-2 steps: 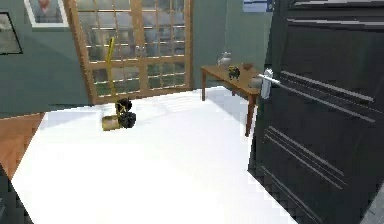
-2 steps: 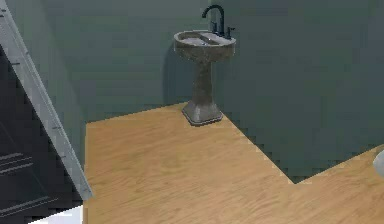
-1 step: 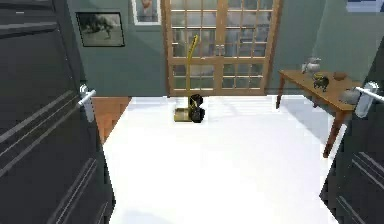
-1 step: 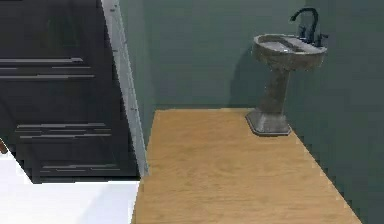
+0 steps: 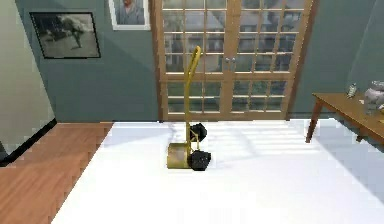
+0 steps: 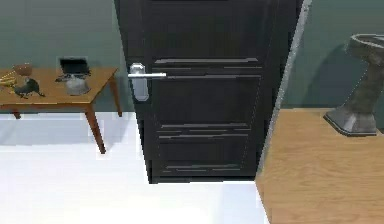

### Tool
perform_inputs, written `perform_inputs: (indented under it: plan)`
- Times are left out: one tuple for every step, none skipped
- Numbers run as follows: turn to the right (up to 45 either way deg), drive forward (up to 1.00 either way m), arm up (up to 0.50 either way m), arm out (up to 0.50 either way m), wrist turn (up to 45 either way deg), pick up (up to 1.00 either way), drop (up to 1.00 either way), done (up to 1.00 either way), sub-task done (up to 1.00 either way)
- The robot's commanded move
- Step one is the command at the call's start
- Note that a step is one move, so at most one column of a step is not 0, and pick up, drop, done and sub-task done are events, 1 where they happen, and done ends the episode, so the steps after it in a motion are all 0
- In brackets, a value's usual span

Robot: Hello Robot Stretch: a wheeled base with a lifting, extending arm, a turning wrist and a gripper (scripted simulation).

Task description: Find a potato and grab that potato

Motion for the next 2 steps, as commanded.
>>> perform_inputs:
  plan:
    - [-6.0,0.0,0.0,0.0,0.0,0.0,0.0,0.0,0.0]
    - [0.0,0.5,0.0,0.0,0.0,0.0,0.0,0.0,0.0]
